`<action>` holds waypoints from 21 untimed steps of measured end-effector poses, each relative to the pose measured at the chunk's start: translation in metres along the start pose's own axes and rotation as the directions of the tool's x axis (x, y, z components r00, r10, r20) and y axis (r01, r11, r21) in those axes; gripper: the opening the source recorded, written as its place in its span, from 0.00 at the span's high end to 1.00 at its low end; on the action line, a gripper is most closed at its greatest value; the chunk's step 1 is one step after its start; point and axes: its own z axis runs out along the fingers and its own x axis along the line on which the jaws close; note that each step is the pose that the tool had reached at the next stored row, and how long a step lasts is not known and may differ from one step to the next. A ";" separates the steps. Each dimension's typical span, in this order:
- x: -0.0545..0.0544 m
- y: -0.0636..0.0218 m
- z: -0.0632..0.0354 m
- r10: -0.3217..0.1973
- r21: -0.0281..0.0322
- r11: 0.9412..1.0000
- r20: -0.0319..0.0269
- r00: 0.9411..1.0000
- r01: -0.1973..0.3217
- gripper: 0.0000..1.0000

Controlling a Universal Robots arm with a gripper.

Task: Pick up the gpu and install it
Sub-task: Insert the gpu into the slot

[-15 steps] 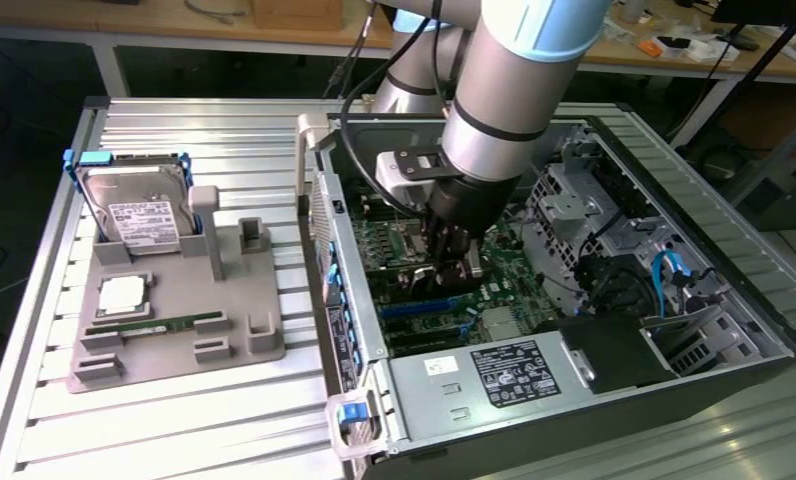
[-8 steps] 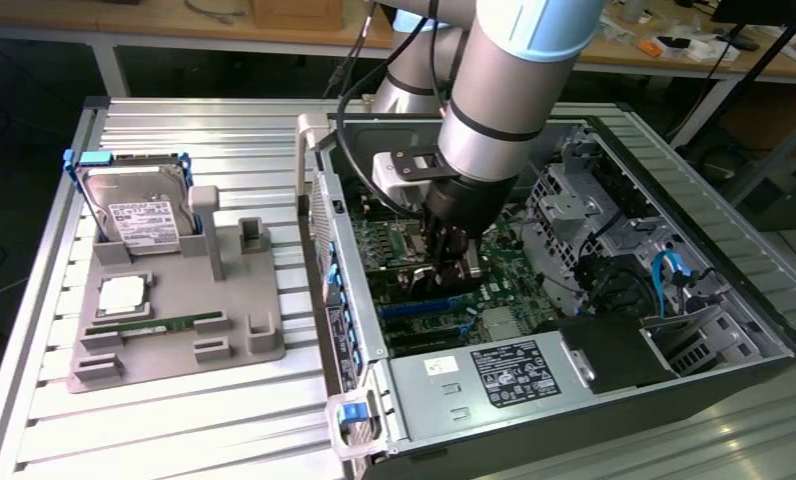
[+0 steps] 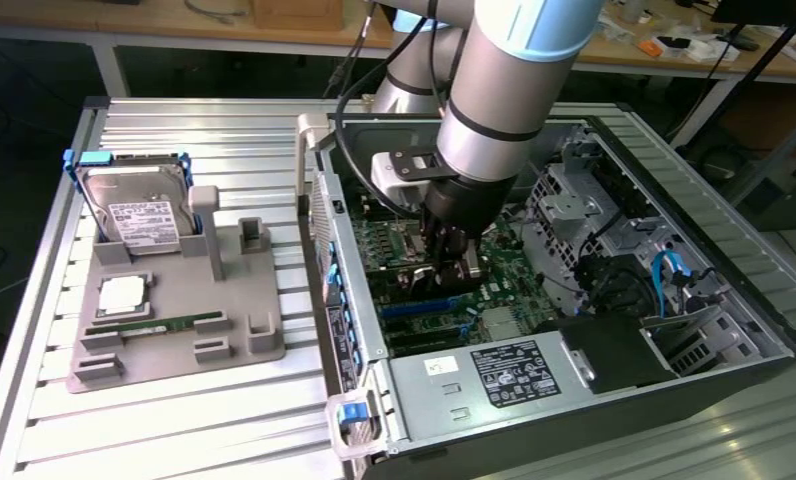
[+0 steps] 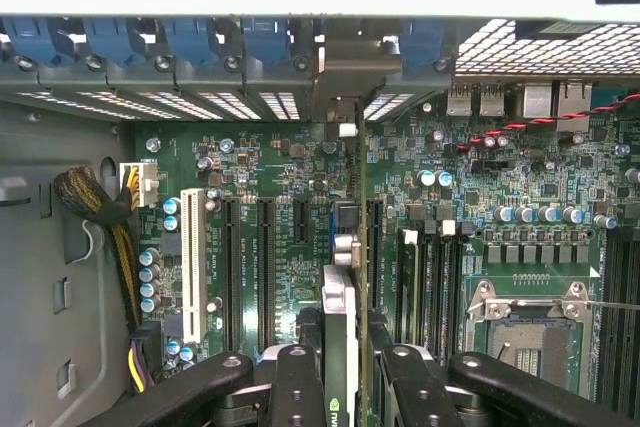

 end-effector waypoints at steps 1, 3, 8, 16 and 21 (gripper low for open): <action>0.000 0.0000 0.0000 0.000 0.000 1.000 0.000 1.000 0.000 0.72; 0.000 0.0000 0.0000 0.000 0.000 1.000 0.000 1.000 0.000 0.72; 0.002 0.0000 0.0000 0.000 0.000 1.000 0.000 1.000 0.000 0.72; 0.002 0.0007 0.0000 0.000 0.000 1.000 0.000 1.000 0.000 0.72; 0.002 0.0017 0.0001 0.000 0.000 1.000 0.000 1.000 0.000 0.72</action>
